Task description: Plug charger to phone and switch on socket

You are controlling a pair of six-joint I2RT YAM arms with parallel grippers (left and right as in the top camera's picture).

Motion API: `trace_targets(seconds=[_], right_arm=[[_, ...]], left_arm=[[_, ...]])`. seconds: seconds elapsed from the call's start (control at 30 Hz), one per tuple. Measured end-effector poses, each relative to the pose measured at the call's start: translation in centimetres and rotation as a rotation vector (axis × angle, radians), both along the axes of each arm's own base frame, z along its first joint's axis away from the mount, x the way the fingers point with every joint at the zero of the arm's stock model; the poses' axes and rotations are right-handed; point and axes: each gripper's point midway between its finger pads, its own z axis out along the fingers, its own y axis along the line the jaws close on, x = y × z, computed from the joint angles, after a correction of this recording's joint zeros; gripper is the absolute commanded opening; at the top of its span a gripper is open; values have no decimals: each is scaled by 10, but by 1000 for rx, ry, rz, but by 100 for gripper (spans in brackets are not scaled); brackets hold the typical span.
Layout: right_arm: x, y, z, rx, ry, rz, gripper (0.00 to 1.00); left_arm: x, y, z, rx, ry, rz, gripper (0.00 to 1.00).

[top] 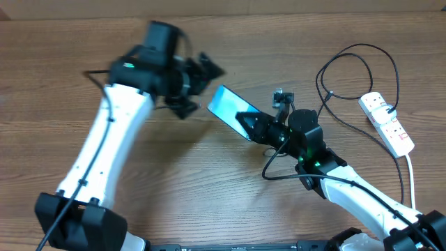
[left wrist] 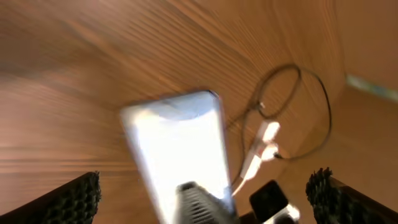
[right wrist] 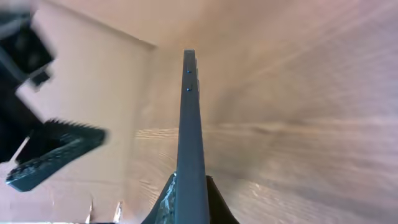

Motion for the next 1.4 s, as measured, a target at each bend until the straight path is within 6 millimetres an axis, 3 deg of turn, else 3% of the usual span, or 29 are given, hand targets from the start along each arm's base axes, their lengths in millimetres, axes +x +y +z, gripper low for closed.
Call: trace_targets(seconds=[0.1, 0.2, 0.3, 0.43, 0.63, 0.8, 0.97, 1.1, 1.23, 1.4], right_arm=[[1, -5, 0, 54, 56, -15, 4], [3, -1, 20, 158, 56, 5, 4], [-4, 7, 30, 260, 138, 29, 4], [-19, 19, 31, 454, 454, 11, 4], [-28, 24, 30, 651, 828, -77, 4], [-21, 17, 17, 664, 886, -181, 4], [-17, 13, 11, 658, 889, -232, 4], [-16, 12, 10, 659, 886, -238, 4], [-16, 15, 18, 672, 866, -207, 4], [-15, 18, 31, 696, 824, -159, 4]], left_arm=[[-4, 48, -7, 14, 54, 42, 100], [-16, 89, -13, 34, 109, 63, 100], [-30, 108, -17, 44, 147, 45, 100], [-45, 134, -19, 55, 166, 18, 99], [-49, 141, -19, 64, 152, -15, 97], [-45, 123, -18, 55, 142, -41, 97], [-31, 69, -7, -18, 70, -118, 96], [-21, 23, 3, -74, 4, -169, 86], [-22, -13, 10, -116, -9, -201, 86], [-32, -34, 12, -139, 22, -219, 86]])
